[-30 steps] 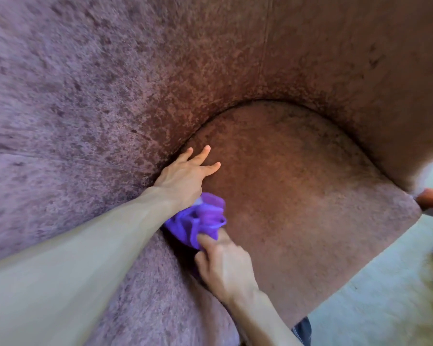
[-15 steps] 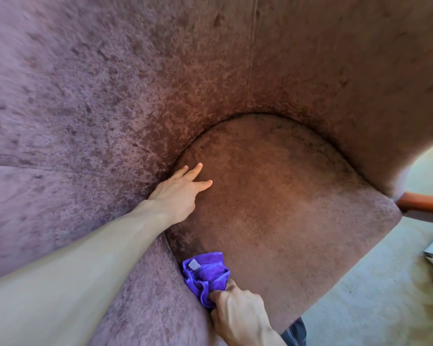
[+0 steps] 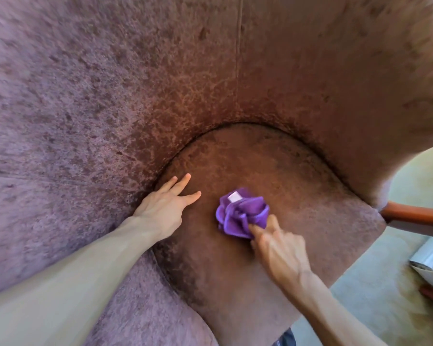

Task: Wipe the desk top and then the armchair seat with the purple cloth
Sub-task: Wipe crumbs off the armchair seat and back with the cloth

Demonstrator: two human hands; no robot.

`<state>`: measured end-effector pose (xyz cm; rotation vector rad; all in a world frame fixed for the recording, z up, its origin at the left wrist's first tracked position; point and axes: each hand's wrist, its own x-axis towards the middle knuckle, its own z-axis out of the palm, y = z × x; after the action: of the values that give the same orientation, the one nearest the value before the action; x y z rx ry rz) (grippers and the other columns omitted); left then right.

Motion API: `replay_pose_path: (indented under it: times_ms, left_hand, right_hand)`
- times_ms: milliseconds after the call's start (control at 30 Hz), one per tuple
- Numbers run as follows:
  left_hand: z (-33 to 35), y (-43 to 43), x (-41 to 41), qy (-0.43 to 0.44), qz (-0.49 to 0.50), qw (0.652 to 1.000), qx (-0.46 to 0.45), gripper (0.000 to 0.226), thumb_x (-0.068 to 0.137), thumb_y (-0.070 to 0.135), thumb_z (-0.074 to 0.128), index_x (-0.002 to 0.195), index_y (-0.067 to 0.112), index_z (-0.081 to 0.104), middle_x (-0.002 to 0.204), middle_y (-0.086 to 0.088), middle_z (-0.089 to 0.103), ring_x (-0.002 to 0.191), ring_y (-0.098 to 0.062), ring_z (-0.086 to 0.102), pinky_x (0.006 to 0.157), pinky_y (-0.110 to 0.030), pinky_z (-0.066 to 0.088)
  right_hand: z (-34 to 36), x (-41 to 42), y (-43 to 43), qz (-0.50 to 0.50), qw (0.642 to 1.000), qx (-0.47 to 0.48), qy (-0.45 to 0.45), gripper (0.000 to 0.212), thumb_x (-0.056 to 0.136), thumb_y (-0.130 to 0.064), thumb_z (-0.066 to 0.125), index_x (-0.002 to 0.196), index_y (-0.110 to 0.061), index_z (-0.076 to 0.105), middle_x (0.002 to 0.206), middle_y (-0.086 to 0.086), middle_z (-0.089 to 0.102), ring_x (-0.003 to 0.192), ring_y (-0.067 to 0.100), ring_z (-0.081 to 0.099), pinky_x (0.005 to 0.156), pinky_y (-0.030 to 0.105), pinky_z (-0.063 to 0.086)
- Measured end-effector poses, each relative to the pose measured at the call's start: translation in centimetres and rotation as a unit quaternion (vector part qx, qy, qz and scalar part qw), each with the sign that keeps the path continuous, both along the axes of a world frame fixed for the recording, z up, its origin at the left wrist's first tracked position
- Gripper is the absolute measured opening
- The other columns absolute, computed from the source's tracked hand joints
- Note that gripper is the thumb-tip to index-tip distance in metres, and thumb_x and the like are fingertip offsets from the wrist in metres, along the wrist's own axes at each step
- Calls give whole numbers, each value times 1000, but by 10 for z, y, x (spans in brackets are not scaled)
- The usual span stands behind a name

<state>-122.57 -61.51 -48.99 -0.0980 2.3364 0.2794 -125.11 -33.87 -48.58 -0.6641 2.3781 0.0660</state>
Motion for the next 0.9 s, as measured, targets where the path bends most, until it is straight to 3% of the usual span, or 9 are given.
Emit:
replay_pose_path:
  times_ms: [100,200,333,533,600,667,733,800,900]
  left_hand:
    - [-1,1,0,-8,4,1000,4,81,94,3,40,157,50,22,170,11,-13,158,-16,-3,118,-42,36]
    - [-3,3,-1,-12,15,1000,2,81,94,3,39,157,50,22,170,10,-14,158,-17,-3,118,-44,36]
    - [-1,6,-2,5,19,1000,7,76,95,4,39,157,47,27,171,8,-8,158,-19,1,120,-45,32]
    - [1,20,3,44,36,998,33,53,102,20,41,153,35,44,171,-1,11,156,-22,13,121,-44,29]
    - [3,33,10,88,46,993,66,41,103,32,43,141,28,58,158,-2,42,146,-24,35,117,-40,34]
    - [10,45,15,58,133,983,117,44,98,54,45,129,28,63,127,5,64,124,-19,56,107,-35,42]
    - [23,57,18,-56,283,939,189,72,78,82,45,127,32,59,116,11,69,112,-13,64,98,-34,47]
    - [37,65,20,-159,407,850,295,91,62,96,49,125,32,63,119,9,71,110,-13,68,95,-35,52]
    - [62,73,17,-218,474,736,431,75,65,88,66,115,34,76,115,-4,77,107,-24,74,96,-41,56]
  right_hand:
    - [0,-32,17,-134,989,0,61,28,97,-41,47,123,-39,56,109,5,51,83,38,69,67,40,50]
    - [-7,-27,9,-231,969,-60,59,32,95,-35,49,124,-38,62,115,9,57,92,43,67,78,44,53]
    - [-17,20,-16,-443,884,-148,-12,24,93,-28,53,113,-23,65,110,23,67,103,45,64,86,45,50]
    - [-9,75,-37,-421,869,-189,-177,13,84,-36,56,95,-30,59,85,5,72,94,37,66,79,35,50]
    - [-5,79,-32,-399,867,-206,-215,23,86,-45,61,108,-39,63,96,-6,75,101,23,68,84,28,50]
    - [7,75,-26,-409,849,-250,-224,48,86,-57,65,132,-44,62,119,-17,70,113,-3,62,89,9,43]
    - [26,66,-24,-416,815,-333,-227,58,86,-58,63,142,-49,52,132,-28,60,121,-18,52,97,2,38]
    - [47,54,-25,-404,796,-388,-231,57,91,-45,58,145,-56,44,138,-32,56,126,-14,51,106,12,40]
    - [83,28,-28,-382,790,-421,-231,69,92,-21,56,145,-62,38,134,-47,49,124,-16,50,104,12,41]
